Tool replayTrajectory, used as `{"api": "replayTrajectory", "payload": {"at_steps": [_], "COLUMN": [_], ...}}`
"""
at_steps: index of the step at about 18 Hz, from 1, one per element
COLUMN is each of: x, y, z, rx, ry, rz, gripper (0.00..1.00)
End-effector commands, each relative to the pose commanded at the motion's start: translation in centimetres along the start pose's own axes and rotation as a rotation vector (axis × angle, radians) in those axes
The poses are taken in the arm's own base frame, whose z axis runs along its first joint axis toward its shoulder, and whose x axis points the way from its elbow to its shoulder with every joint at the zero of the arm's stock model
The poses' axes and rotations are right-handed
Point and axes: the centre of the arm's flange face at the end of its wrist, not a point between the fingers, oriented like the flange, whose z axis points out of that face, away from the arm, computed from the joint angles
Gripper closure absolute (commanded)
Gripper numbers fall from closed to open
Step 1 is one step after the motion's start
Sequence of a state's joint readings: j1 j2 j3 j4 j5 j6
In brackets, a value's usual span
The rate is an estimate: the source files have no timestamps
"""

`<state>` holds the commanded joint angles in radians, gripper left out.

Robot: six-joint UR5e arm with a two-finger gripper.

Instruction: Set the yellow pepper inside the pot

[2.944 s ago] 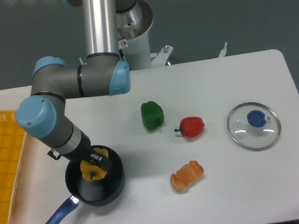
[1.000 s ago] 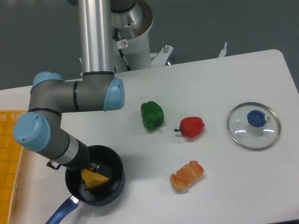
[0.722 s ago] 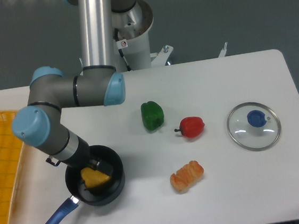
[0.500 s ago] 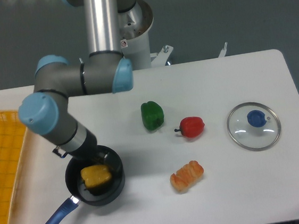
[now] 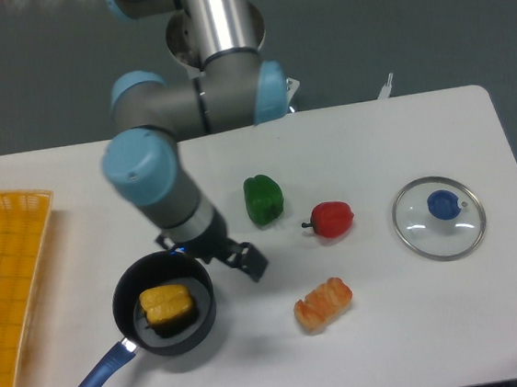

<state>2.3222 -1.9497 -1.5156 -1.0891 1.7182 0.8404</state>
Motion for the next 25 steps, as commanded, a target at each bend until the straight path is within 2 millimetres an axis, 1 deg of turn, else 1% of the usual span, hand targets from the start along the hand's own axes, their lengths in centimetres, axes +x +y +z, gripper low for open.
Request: {"api": "replayTrajectory", "payload": {"at_steps": [4,8,12,14,17,19,20,22,25], "x": [-3.6,-7.6,-11.1,-12.2,-13.2,-13.7,-14.0,-14.1,-14.2], "y": [3.5,7.8,11.8,13.2,14.3,14.8,15.2,15.4,15.8], "z": [1.5,2.7,3.4,3.6,4.6,5.8,6.1,6.2,6.3], "rx": [0.009,-0.006,0.009,0.022,0.035,0.039,0.040,0.043,0.043], "ry": [0.040,0.071,0.079,0.082,0.093,0.107,0.110,0.112,0.113], "rz": [0.063,0.049,0.179,0.254,0.316,0.368,0.407,0.476,0.489], "gripper": [0.00,0.00,0.00,0.00,0.00,0.00,0.00,0.00,0.00]}}
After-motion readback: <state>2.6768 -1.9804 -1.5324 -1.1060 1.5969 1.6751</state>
